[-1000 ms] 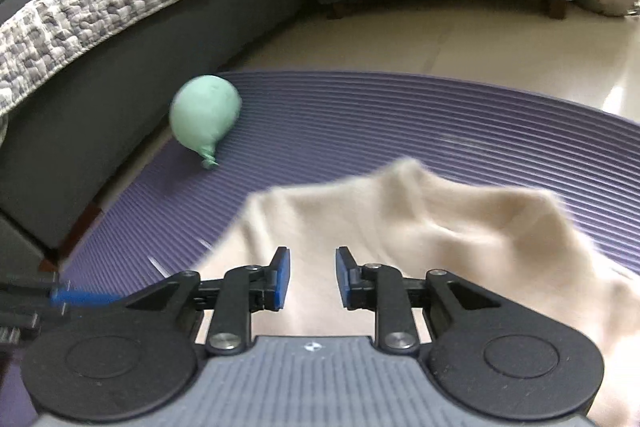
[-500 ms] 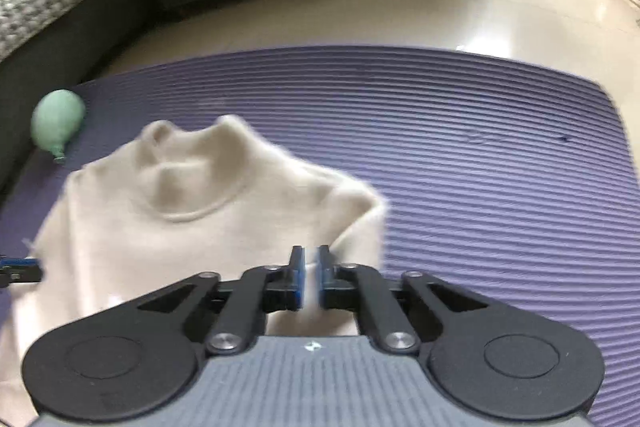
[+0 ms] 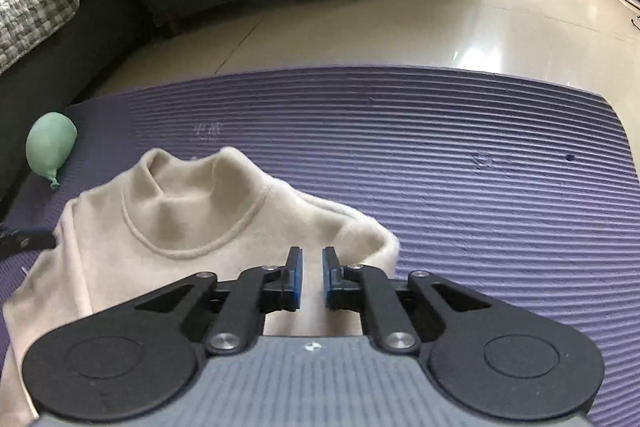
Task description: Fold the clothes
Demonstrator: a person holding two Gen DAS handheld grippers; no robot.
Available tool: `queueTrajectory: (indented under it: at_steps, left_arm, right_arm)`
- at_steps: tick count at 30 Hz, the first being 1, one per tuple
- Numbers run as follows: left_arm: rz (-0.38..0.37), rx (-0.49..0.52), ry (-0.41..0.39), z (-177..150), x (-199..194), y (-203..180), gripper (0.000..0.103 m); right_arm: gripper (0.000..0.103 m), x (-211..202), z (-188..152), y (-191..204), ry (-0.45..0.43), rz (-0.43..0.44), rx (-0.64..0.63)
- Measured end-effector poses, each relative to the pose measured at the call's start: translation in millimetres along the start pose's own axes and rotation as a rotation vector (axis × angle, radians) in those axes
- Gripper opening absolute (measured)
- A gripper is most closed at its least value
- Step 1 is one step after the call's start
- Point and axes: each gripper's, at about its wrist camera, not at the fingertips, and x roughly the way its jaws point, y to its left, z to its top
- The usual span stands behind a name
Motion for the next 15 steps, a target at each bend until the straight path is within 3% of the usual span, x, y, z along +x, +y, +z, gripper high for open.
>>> queueTrajectory:
  at_steps: [5,9,15]
  left_arm:
    - [-0.077,-0.031,-0.050,17,28,-8,0.016]
    - [-0.160,0.041,-0.039,19,40,-30,0.016]
    - [-0.126,0.051,-0.044,22,60,-38,0.016]
  right_arm:
    - [0.012,11,12,15,-0.028,0.062,-0.006]
    - [0.012,27,21,30,-0.038,0.076,-0.026]
    - [0.005,46,28,38,-0.045,0.041,-0.017]
